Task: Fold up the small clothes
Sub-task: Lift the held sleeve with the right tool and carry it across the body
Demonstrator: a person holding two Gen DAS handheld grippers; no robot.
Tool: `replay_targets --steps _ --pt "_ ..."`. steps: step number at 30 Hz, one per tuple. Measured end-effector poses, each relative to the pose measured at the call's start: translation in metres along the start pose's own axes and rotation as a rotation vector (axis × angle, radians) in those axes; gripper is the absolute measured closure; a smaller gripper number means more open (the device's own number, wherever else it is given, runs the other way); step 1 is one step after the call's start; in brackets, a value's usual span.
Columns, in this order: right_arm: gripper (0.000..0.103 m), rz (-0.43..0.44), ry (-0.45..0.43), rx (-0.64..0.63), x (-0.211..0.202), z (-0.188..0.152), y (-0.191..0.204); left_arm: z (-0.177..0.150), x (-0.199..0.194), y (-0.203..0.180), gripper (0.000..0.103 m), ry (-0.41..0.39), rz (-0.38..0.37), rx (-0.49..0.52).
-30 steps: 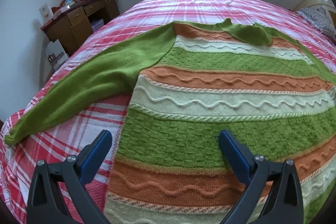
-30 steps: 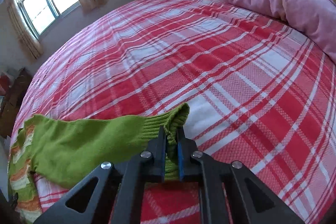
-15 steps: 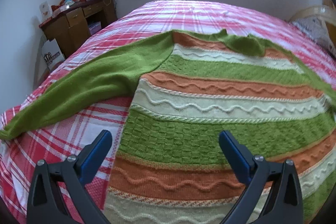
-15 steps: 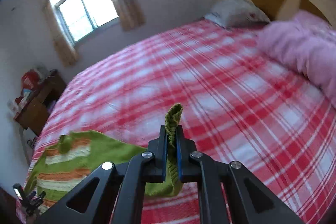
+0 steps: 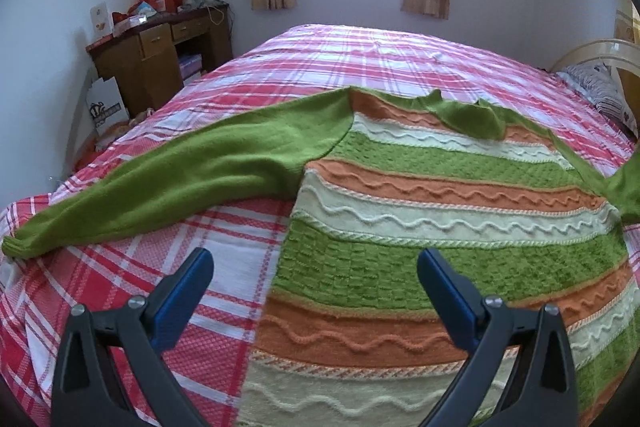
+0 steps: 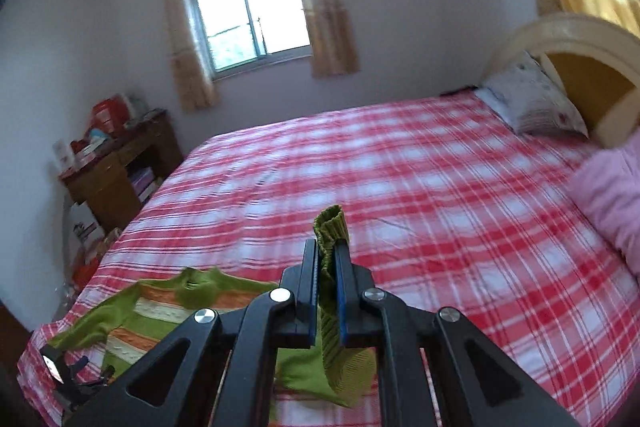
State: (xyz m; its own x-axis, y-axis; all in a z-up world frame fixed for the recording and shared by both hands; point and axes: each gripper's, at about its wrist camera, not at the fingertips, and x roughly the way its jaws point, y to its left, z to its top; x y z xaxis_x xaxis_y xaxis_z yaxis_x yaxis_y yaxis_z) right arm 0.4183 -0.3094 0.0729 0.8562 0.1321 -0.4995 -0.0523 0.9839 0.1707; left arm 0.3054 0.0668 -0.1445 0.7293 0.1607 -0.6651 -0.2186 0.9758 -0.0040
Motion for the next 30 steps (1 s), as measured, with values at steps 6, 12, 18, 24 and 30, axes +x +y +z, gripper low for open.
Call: replay_targets --steps 6,12,18,24,30 --pt "0.102 0.059 -0.017 -0.086 0.003 0.017 0.059 -0.004 0.004 0.003 0.000 -0.002 -0.022 -0.013" --pt "0.102 0.105 -0.009 -0.173 0.008 0.021 0.115 -0.007 0.005 0.002 0.000 -0.001 -0.035 -0.004" --pt "0.078 0.064 0.134 -0.199 0.050 -0.016 0.128 -0.009 0.004 0.008 0.000 -0.002 -0.055 -0.037" --pt "0.036 0.039 0.354 -0.215 0.121 -0.113 0.125 -0.011 0.003 0.004 0.000 -0.006 -0.042 -0.018" --pt "0.036 0.000 0.496 -0.236 0.178 -0.177 0.127 -0.013 0.005 -0.001 0.000 0.004 -0.018 0.004"
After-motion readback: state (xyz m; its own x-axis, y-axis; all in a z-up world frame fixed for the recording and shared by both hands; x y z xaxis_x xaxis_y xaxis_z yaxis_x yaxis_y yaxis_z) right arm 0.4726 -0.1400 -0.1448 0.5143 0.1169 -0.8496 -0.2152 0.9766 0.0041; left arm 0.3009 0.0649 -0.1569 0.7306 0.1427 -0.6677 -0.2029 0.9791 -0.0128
